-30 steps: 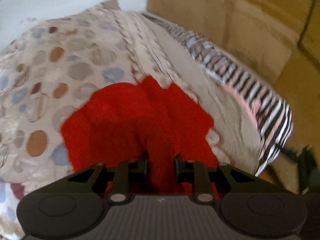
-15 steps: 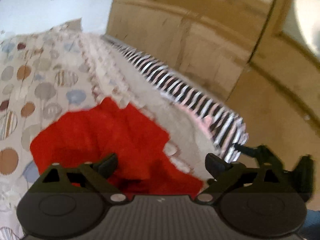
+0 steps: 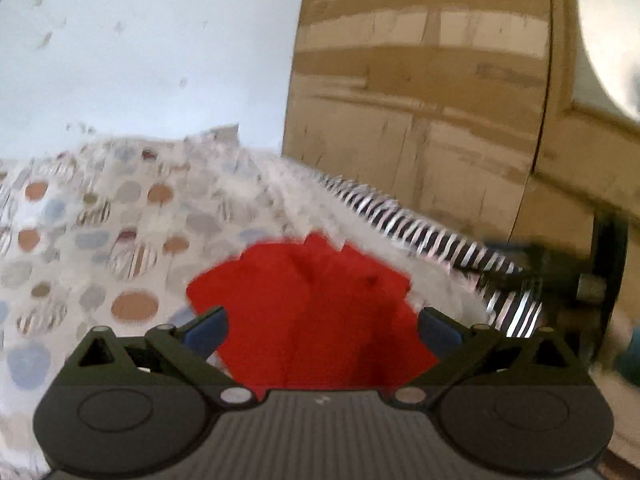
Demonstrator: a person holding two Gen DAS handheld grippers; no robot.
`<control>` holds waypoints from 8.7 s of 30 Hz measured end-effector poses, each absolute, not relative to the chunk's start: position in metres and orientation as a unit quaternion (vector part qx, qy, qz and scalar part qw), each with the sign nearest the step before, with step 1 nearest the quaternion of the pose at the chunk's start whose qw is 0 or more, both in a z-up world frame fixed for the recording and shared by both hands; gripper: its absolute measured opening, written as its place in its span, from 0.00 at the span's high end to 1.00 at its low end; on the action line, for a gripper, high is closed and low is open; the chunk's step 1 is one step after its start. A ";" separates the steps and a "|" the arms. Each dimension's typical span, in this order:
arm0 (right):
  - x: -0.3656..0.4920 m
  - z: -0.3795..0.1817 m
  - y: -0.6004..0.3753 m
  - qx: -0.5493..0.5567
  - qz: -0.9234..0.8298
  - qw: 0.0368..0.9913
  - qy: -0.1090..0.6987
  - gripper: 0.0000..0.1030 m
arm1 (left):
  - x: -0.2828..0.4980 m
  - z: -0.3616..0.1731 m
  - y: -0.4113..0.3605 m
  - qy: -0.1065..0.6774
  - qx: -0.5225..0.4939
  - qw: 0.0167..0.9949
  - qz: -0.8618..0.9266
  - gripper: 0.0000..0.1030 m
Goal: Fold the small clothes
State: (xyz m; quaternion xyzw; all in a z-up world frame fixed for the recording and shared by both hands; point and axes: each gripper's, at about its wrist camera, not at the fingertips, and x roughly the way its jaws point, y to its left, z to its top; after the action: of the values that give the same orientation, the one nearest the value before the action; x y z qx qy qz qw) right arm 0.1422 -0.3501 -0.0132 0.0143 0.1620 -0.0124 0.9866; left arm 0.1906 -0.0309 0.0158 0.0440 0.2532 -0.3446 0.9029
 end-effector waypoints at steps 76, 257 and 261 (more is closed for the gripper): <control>0.258 -0.066 -0.438 0.275 0.155 0.911 0.265 0.79 | 0.170 -0.029 -0.138 0.252 0.032 0.876 -0.409 0.56; 0.255 -0.043 -0.359 0.213 0.123 0.954 0.173 0.57 | 0.284 -0.044 -0.071 0.381 -0.134 0.861 -0.308 0.44; 0.271 -0.037 -0.334 0.226 0.140 0.951 0.155 0.57 | 0.285 -0.023 -0.047 0.351 -0.112 0.884 -0.286 0.44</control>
State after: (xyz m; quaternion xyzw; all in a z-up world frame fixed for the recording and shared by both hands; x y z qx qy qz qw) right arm 0.2711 -0.3343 -0.0369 0.2263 0.1551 0.1404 0.9513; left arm 0.2845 -0.0468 -0.0226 -0.1121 0.3510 -0.2862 0.8845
